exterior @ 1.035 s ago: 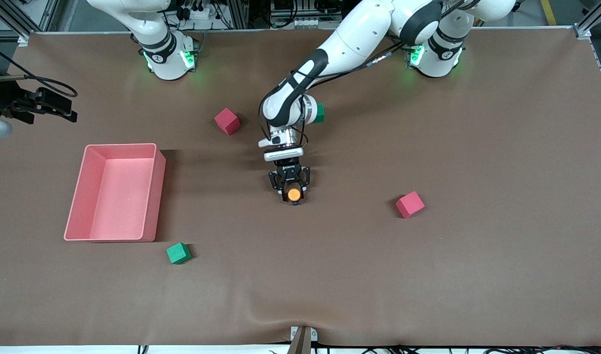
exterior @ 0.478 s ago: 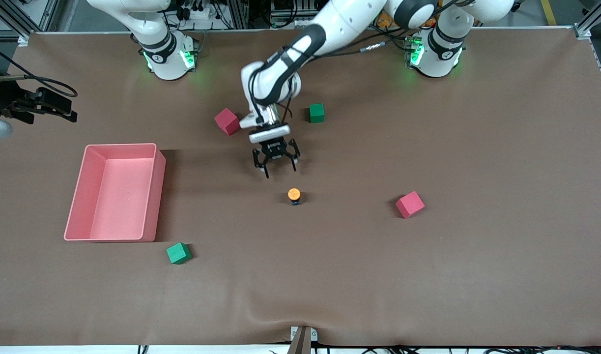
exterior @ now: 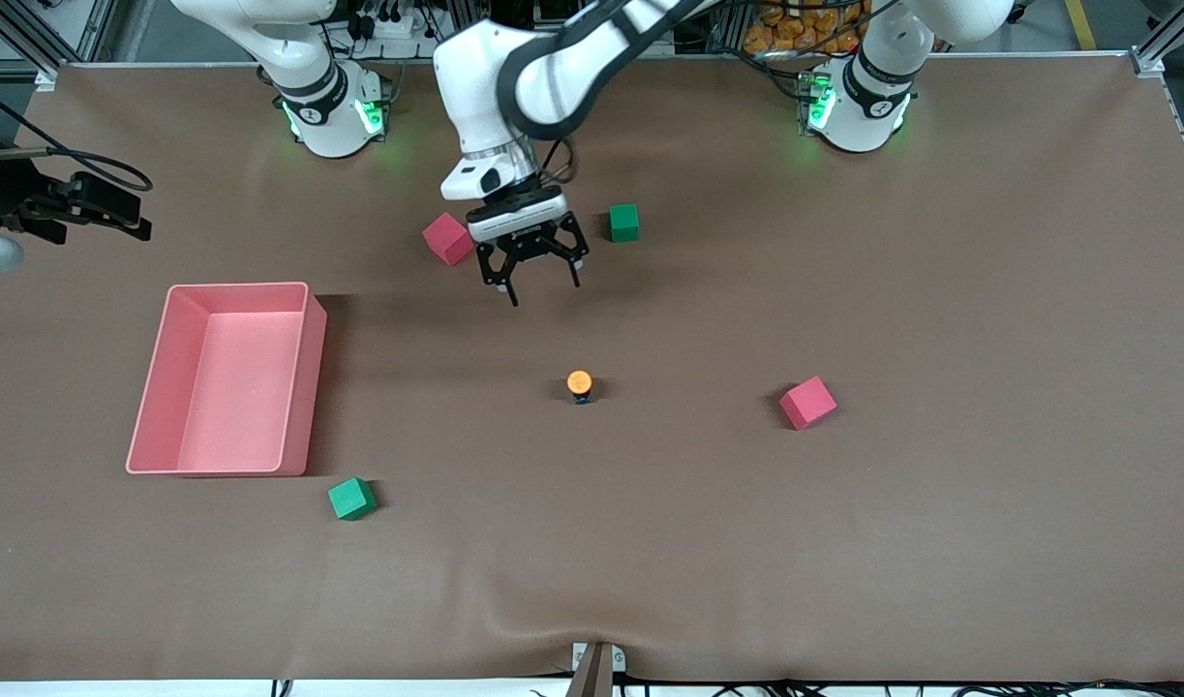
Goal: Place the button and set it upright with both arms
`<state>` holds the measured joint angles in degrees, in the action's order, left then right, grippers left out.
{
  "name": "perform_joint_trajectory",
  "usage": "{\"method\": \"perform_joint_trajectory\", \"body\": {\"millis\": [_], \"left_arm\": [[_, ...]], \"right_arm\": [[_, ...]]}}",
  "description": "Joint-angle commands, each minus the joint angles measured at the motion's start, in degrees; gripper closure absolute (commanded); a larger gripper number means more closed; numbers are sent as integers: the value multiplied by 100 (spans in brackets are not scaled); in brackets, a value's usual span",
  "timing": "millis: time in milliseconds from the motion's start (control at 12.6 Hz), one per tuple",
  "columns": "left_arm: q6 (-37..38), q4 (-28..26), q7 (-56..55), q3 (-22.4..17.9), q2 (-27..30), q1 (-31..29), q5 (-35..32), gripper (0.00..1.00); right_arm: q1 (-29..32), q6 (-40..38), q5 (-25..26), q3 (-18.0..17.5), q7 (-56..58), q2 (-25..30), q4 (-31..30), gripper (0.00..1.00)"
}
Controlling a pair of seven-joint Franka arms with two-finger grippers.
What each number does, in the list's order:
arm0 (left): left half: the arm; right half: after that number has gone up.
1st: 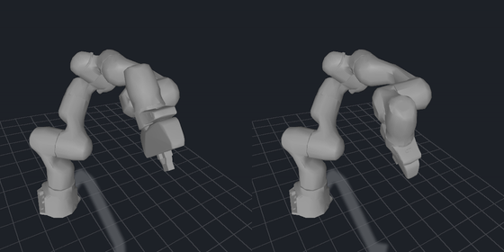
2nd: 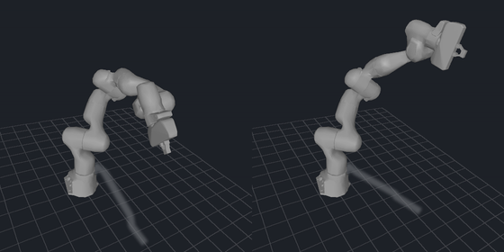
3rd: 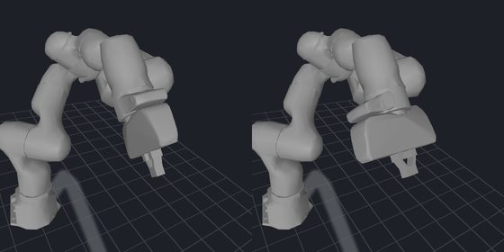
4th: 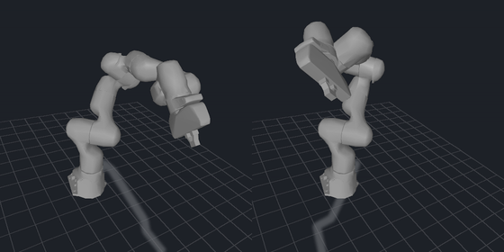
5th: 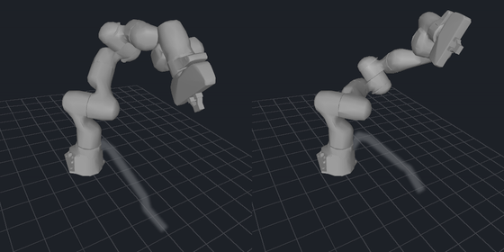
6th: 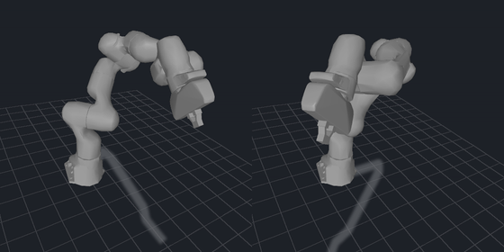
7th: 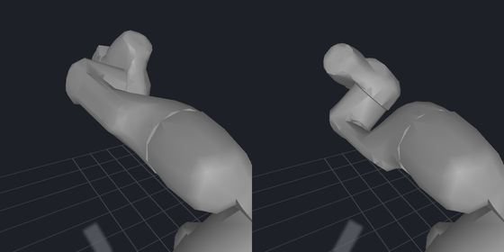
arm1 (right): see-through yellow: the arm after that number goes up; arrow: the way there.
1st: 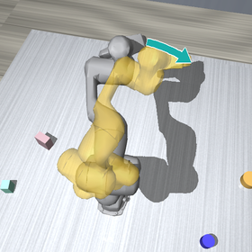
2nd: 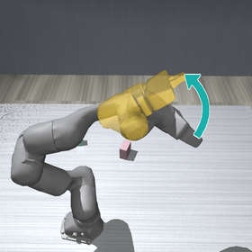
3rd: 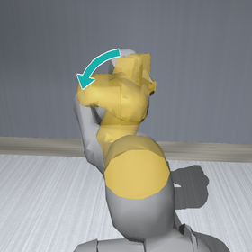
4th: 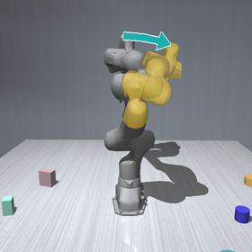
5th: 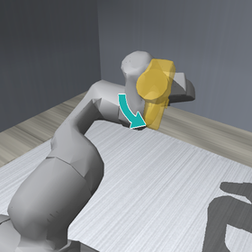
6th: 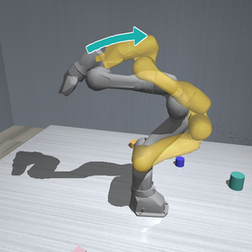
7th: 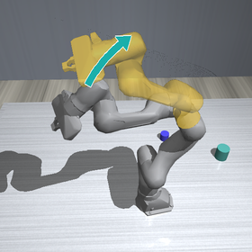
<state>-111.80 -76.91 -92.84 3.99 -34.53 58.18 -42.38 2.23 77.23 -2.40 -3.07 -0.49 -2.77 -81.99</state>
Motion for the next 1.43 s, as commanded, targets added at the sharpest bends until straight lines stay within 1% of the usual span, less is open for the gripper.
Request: {"method": "perform_joint_trajectory", "body": {"millis": [0,159,398,637,796,955,1114,1273,1353], "left_arm": [[167,-245,1000,32,769,-498,746,0],[386,-245,1984,32,1279,-981,1475,0],[764,-245,3400,32,1948,-1737,2328,0],[958,-254,4858,32,2405,-2694,3155,0],[1099,-245,5458,41,2529,-3248,3472,0],[1265,-245,5758,41,2582,-3785,3736,0],[1458,-245,5978,41,2696,-4234,3842,0],[1844,-237,6311,49,2810,-4568,3834,0],[2081,-245,6670,32,2881,-4744,3843,0]], "right_arm": [[58,-42,73,-54,-30,57,25,0],[50,-42,73,-54,-30,49,16,0],[58,-42,73,-54,-30,49,25,0],[58,-42,73,-54,-30,49,25,0],[58,-42,73,-54,-30,49,25,0],[58,-42,73,-54,-30,49,25,0],[58,-42,73,-54,-30,49,25,0],[58,-42,73,-54,-30,49,25,0],[58,-42,73,-54,-21,49,25,0]]}}
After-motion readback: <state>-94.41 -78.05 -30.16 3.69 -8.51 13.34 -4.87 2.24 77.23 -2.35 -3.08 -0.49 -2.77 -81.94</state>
